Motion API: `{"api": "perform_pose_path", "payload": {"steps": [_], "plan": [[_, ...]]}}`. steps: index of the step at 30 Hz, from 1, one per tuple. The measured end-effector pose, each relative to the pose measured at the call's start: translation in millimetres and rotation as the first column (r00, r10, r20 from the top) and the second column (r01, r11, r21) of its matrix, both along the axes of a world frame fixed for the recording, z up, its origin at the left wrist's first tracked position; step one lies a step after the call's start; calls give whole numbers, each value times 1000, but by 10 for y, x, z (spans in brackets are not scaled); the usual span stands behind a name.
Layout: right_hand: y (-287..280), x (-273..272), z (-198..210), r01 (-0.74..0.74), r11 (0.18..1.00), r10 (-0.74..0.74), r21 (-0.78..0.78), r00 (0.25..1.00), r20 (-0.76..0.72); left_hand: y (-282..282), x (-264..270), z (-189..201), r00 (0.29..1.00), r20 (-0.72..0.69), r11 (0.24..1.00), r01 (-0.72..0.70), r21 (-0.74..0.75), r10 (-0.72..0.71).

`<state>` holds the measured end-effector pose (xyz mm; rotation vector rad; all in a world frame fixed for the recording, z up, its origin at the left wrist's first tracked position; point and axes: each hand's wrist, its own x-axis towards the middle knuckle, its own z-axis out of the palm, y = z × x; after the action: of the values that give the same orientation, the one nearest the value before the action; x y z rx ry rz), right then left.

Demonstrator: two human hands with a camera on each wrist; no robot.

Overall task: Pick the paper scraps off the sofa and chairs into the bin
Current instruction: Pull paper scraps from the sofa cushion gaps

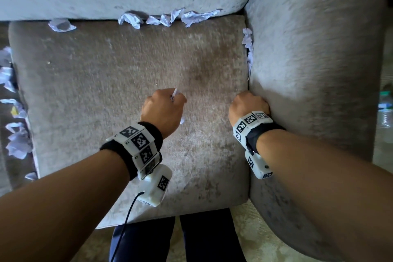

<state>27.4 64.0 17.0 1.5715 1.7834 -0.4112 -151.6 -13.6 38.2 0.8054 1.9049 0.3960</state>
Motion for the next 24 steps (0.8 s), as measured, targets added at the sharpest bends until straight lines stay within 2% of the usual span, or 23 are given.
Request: {"api": "perform_pose_path", "payload": {"steps": [3,7,10,16,18,20,24], "plan": [[5,-60,69,7,1000,-7,2,998,-68,43,-24,66,1000,23,1000,1,14,-1],[125,-171,89,13,1000,-10,13,984,-179,142,-36,75,999,-32,996,-19,85,22],[268,-276,143,103,992,-84,70,967,-239,201,-37,51,999,-42,995,-30,94,34],[571,-397,129,178,969,-122,171,948,-294,252,-54,5,998,7,996,-56,63,56],[724,-389,94,257,949,-195,185,935,-295,257,-75,-13,997,27,995,-79,56,78],[867,-388,15,386,899,-308,205,893,-329,262,-100,-33,993,47,993,-110,49,108],[996,-410,-136,427,883,-340,195,868,-363,264,-146,-77,988,68,990,-139,25,137]]}}
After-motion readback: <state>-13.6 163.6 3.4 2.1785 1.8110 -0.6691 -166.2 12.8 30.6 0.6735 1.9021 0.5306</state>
